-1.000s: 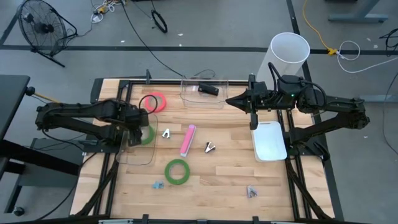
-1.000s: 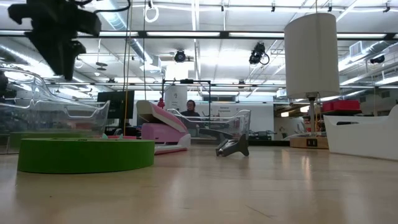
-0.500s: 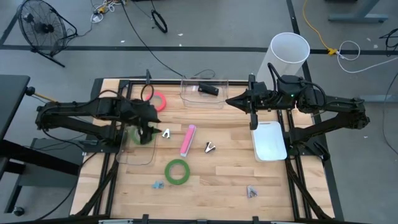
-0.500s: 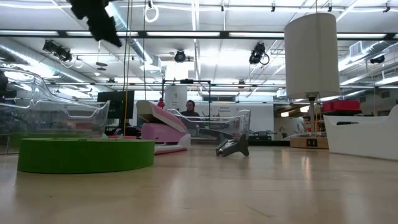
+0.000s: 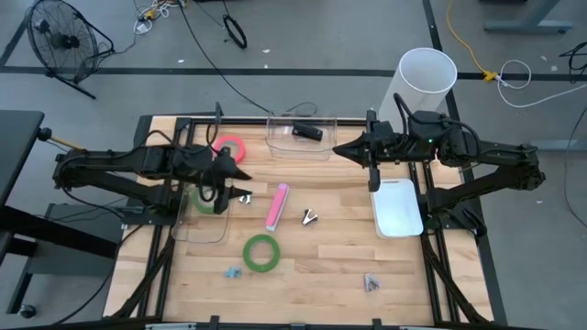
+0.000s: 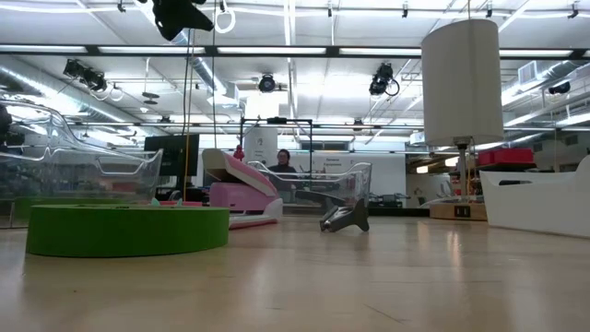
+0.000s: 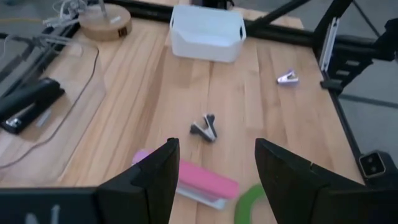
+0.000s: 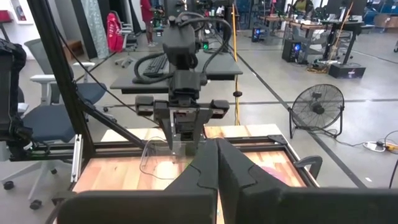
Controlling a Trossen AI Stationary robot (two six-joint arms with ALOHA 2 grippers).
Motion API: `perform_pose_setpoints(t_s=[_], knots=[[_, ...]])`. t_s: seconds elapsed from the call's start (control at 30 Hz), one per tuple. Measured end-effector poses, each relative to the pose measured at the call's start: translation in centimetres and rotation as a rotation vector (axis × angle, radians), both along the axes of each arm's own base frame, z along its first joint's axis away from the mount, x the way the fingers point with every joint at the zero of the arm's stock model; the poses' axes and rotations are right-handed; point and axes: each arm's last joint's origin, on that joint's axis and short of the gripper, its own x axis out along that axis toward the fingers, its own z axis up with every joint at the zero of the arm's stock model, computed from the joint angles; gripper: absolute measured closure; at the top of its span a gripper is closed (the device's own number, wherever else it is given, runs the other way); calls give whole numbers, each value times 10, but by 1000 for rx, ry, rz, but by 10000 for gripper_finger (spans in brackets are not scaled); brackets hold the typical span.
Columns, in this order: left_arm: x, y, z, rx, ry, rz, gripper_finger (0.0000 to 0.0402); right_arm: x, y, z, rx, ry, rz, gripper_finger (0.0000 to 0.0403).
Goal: Pick and place Stapler, Stapler remover, tape
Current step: Put the black staple remover into the white bin
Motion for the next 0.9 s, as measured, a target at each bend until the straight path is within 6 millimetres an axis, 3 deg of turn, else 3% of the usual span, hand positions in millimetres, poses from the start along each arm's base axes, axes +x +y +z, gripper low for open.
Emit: perform_pose_setpoints(t_s=[0.9], knots=[[1,1,2,9,-22,17,189,0,0,-2,-2,16,1,403]])
